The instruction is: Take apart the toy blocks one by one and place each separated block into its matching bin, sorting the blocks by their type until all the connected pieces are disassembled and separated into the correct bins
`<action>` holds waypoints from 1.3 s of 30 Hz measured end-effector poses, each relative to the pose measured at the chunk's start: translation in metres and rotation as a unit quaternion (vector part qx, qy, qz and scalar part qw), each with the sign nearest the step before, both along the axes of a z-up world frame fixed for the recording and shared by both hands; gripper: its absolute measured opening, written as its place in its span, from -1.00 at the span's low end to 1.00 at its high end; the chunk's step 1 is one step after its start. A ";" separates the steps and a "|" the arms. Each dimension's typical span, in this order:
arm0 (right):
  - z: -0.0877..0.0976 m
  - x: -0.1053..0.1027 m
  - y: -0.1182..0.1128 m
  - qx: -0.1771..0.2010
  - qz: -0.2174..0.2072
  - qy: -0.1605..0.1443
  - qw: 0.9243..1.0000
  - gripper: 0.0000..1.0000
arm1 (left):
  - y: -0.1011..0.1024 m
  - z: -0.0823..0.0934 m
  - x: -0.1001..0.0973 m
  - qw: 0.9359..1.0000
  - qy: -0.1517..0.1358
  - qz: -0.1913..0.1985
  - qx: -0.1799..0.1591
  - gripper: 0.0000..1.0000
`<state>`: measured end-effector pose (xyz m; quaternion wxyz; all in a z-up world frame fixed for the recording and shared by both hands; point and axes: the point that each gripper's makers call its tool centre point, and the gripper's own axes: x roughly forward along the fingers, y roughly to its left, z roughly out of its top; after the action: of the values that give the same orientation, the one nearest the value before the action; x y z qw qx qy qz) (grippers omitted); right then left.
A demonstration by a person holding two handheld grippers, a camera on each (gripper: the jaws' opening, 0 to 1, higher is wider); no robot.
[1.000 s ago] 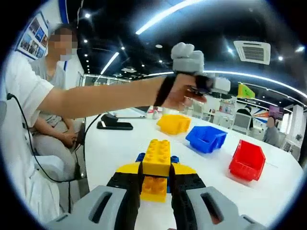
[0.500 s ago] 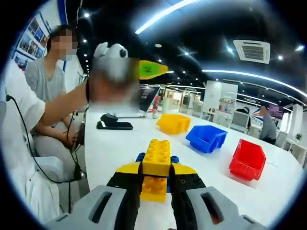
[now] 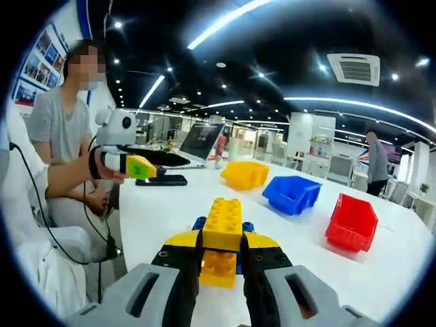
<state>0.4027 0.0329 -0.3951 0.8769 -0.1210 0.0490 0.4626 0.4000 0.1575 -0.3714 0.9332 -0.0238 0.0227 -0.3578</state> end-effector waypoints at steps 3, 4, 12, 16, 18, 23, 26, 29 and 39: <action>0.000 0.000 0.000 0.001 -0.001 0.001 1.000 -0.52 | -0.009 -0.008 0.000 1.000 0.008 -0.009 0.001 0.27; 0.000 0.000 0.000 0.000 -0.001 0.001 1.000 -0.52 | -0.014 -0.010 0.000 1.000 0.011 -0.013 -0.001 0.27; 0.000 0.000 0.001 -0.004 0.000 0.000 1.000 -0.52 | -0.070 -0.033 0.003 0.998 0.022 -0.062 0.013 0.26; -0.001 0.000 0.001 -0.006 -0.001 0.001 1.000 -0.52 | -0.093 -0.046 0.006 0.996 0.030 -0.078 0.025 0.18; -0.001 0.000 0.001 -0.007 -0.001 0.001 1.000 -0.52 | -0.100 -0.049 0.008 0.996 0.029 -0.081 0.027 0.08; -0.001 0.000 0.003 -0.009 0.000 0.000 1.000 -0.52 | -0.102 -0.048 0.015 0.997 0.025 -0.066 0.021 -0.24; -0.001 0.002 0.004 -0.006 -0.004 0.004 1.000 -0.52 | -0.106 -0.048 0.012 0.998 0.024 -0.063 0.019 -0.42; -0.001 0.003 0.005 -0.007 -0.006 0.009 1.000 -0.53 | -0.106 -0.048 0.012 0.998 0.016 -0.059 0.028 -0.43; -0.004 0.009 0.004 0.040 -0.025 0.088 0.995 -0.54 | -0.098 -0.043 0.013 0.998 0.021 -0.050 0.017 -0.52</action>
<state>0.4120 0.0369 -0.3989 0.8846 -0.0432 0.1106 0.4511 0.4128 0.0594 -0.4147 0.9137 -0.0145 0.0493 -0.4031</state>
